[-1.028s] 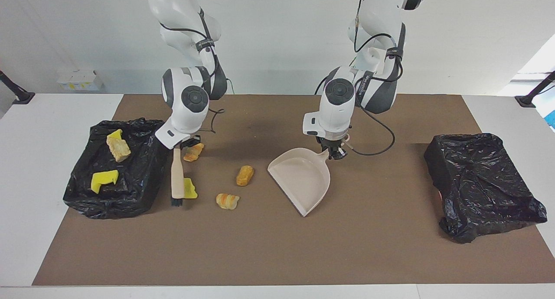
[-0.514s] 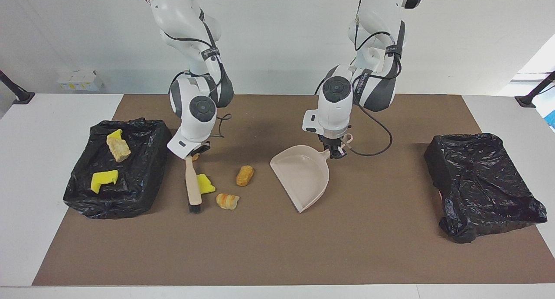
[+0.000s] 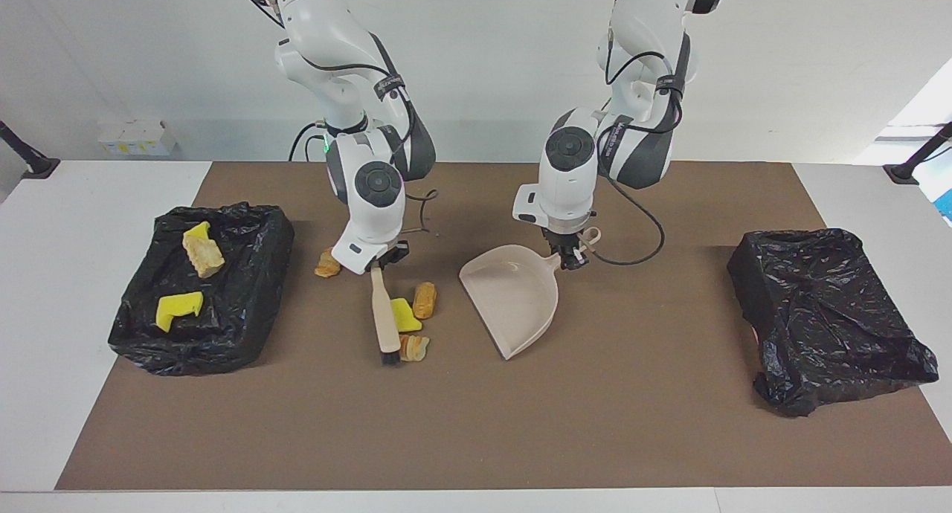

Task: Sweep and dump trash in bin
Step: 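Sweep the bread and yellow sponge into the dustpan with the right gripper, then move the brush to the bread pieces near the bin with the right gripper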

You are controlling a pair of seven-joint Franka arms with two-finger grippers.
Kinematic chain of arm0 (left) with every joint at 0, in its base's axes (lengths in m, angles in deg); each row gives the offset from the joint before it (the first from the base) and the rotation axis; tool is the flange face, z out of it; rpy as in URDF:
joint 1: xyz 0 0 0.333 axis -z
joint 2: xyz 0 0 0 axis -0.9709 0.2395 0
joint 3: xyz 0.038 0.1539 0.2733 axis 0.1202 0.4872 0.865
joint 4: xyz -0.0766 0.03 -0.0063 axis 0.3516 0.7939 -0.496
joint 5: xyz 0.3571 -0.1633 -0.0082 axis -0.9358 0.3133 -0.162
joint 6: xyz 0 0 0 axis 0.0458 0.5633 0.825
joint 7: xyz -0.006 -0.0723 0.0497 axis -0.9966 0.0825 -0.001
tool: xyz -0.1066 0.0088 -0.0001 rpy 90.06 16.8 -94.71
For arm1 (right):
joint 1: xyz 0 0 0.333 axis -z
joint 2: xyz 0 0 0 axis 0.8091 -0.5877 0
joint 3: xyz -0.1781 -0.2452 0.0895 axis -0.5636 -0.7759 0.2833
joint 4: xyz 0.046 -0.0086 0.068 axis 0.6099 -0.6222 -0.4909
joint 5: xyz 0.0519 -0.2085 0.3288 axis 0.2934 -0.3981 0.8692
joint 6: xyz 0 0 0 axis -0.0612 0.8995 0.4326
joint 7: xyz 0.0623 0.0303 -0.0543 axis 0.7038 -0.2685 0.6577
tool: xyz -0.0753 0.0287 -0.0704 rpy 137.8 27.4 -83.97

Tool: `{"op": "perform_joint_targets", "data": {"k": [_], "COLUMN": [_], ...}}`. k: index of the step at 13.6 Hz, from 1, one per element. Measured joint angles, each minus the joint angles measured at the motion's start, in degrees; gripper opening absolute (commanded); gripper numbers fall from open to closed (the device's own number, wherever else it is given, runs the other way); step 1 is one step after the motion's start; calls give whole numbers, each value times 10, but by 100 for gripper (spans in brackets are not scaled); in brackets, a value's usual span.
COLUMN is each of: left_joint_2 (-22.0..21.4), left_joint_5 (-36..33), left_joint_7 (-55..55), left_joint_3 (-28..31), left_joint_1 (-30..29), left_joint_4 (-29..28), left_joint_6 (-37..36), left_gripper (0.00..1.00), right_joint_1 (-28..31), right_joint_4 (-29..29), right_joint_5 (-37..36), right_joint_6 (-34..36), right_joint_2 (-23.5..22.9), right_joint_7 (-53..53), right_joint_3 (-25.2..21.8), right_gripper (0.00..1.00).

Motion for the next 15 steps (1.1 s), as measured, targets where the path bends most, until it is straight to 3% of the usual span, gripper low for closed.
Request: {"op": "perform_joint_targets", "data": {"k": [5,9,12,15], "left_joint_2": [-1,-1,-2,-2], "left_joint_5": [-1,-3,-3,-3], "left_joint_7": [0,2,2,2], "left_joint_3": [0,0,0,0], "left_joint_1": [0,0,0,0], "left_joint_4": [-2,-3,-3,-3], "left_joint_6": [0,1,1,3], "left_gripper": [0,0,0,0], "right_joint_1": [-59,-74,-71,-30], "right_joint_4": [4,14,20,21], "right_joint_5": [136,274,304,300], "right_joint_6": [0,-1,10,92], "right_joint_2": [-1,1,25,72], "right_joint_7": [-17,-25,-28,-34], "right_joint_3": [1,1,-4,-14], "right_gripper": [0,0,0,0]}}
